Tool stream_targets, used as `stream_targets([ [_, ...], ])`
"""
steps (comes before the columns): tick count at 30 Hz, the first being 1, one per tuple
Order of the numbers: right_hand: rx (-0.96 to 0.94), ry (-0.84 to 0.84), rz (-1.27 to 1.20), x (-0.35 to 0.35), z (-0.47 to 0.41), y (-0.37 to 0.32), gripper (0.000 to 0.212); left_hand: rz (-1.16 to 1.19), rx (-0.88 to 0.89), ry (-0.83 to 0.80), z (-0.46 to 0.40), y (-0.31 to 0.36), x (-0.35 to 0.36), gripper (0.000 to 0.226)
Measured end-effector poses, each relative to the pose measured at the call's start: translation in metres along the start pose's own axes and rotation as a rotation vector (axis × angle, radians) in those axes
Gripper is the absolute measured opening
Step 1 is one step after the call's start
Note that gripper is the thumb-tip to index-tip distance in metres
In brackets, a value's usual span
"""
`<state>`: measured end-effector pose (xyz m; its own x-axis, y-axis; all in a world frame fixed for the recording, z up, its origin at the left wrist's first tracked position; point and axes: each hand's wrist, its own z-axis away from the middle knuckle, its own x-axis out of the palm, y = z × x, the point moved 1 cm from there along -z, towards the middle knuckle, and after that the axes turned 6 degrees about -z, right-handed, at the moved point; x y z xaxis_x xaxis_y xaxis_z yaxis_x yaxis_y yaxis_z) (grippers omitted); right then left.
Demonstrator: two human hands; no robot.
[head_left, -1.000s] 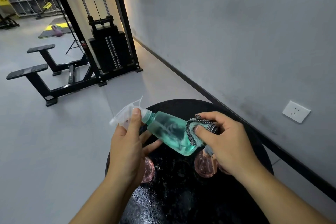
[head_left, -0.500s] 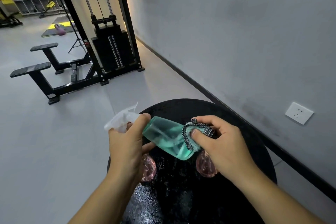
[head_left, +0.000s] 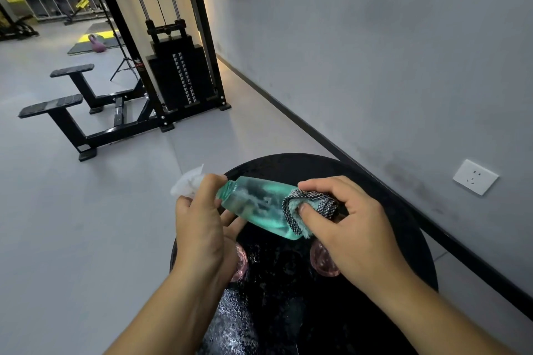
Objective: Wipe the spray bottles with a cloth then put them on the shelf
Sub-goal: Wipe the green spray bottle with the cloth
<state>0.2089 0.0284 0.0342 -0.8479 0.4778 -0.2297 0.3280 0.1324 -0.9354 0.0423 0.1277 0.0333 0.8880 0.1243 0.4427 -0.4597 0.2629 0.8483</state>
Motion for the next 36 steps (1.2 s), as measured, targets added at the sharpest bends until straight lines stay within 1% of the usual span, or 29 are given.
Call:
stream_targets([
  [2, -0.037, -0.001, 0.009, 0.001, 0.002, -0.001, 0.028, -0.003, -0.017, -0.004, -0.001, -0.001, 0.0, 0.034],
  [6, -0.065, 0.002, -0.005, 0.002, 0.003, 0.0, 0.03, -0.053, -0.038, 0.008, -0.003, -0.003, 0.0, 0.052],
  [9, -0.079, 0.004, -0.014, 0.002, 0.003, 0.002, 0.03, -0.126, -0.031, -0.015, -0.002, -0.001, 0.001, 0.051],
  [12, -0.061, 0.039, 0.01, 0.002, 0.003, 0.006, 0.026, -0.174, -0.049, -0.079, 0.003, 0.003, 0.003, 0.037],
  [14, -0.014, 0.067, 0.056, 0.0, 0.001, 0.009, 0.022, -0.186, -0.083, -0.13, 0.006, 0.004, 0.004, 0.033],
  [19, 0.045, 0.051, 0.062, -0.001, -0.004, 0.016, 0.024, -0.224, -0.125, -0.19, 0.007, 0.008, 0.003, 0.042],
  [22, 0.066, 0.053, 0.028, -0.004, -0.007, 0.019, 0.031, -0.216, -0.11, -0.185, 0.006, 0.007, 0.0, 0.04],
  [24, 0.055, 0.089, -0.041, -0.005, -0.01, 0.02, 0.036, -0.23, -0.087, -0.177, 0.006, 0.003, 0.0, 0.045],
  [27, -0.015, 0.112, -0.091, -0.001, -0.013, 0.015, 0.036, -0.241, -0.075, -0.185, 0.008, -0.005, 0.002, 0.057],
  [30, -0.159, 0.059, -0.012, 0.012, -0.013, 0.008, 0.03, -0.238, -0.071, -0.211, 0.011, -0.012, 0.005, 0.052],
  [33, -0.263, -0.019, 0.153, 0.023, -0.011, 0.005, 0.024, -0.236, -0.072, -0.212, 0.011, -0.013, 0.006, 0.046],
  [35, -0.276, -0.05, 0.248, 0.023, -0.011, 0.01, 0.024, -0.245, -0.053, -0.193, 0.01, -0.012, 0.004, 0.043],
  [36, -0.244, -0.05, 0.268, 0.02, -0.012, 0.013, 0.024, -0.245, -0.04, -0.18, 0.009, -0.01, 0.003, 0.041],
])
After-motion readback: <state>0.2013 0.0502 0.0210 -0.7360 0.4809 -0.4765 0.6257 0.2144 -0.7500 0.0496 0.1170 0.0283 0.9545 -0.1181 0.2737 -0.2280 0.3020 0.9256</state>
